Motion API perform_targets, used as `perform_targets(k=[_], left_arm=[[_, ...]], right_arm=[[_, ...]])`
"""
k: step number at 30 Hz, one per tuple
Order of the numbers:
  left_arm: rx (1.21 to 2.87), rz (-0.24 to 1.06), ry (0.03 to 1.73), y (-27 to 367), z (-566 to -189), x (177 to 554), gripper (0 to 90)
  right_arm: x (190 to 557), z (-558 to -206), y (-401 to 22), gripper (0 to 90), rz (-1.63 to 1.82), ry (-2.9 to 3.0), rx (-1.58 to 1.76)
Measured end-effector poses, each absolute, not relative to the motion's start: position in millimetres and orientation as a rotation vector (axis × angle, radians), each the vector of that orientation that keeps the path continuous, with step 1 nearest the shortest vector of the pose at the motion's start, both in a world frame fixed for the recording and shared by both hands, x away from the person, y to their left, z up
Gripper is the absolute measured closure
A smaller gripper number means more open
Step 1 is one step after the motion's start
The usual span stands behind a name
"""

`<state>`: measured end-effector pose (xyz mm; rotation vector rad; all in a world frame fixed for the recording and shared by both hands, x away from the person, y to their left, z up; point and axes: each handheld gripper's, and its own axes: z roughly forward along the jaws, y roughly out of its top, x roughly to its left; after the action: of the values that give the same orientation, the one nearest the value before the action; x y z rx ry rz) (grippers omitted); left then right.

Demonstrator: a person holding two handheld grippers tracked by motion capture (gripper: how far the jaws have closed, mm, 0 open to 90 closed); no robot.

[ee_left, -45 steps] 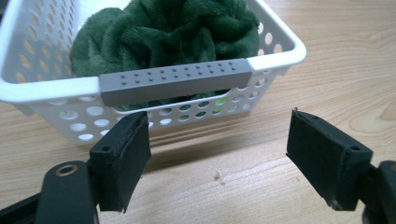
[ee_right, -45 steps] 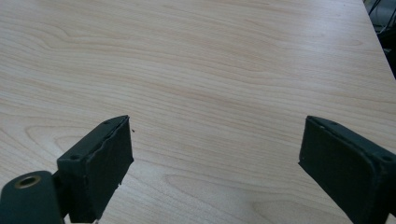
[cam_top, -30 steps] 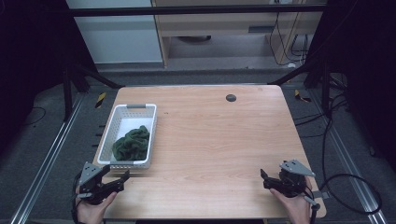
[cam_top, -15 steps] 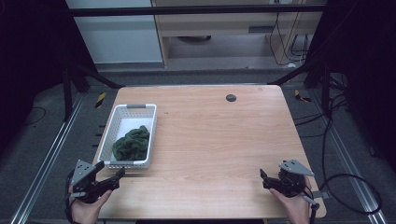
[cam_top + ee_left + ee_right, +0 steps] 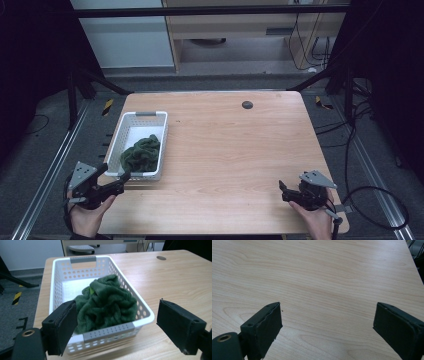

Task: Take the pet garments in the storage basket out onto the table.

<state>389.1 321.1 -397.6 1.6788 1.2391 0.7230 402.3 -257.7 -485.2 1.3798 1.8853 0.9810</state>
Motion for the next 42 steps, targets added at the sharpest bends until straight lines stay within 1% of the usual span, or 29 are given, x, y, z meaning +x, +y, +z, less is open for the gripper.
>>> perform_targets(k=[12, 25, 36, 42], left_arm=[[1.675, 0.730, 1.206, 323, -380, 405, 15.9], [1.718, 0.696, 1.193, 327, -377, 431, 15.9], [1.811, 0.679, 1.200, 325, -378, 453, 15.8], [1.819, 0.665, 1.208, 324, -378, 462, 15.4]], right_arm=[[403, -484, -260, 8.0, 0.977, 1.875, 1.384], [404, -484, -259, 8.1, 0.974, 1.879, 1.379], [405, -485, -259, 8.1, 0.973, 1.886, 1.380], [405, -485, -258, 8.0, 0.974, 1.887, 1.383]])
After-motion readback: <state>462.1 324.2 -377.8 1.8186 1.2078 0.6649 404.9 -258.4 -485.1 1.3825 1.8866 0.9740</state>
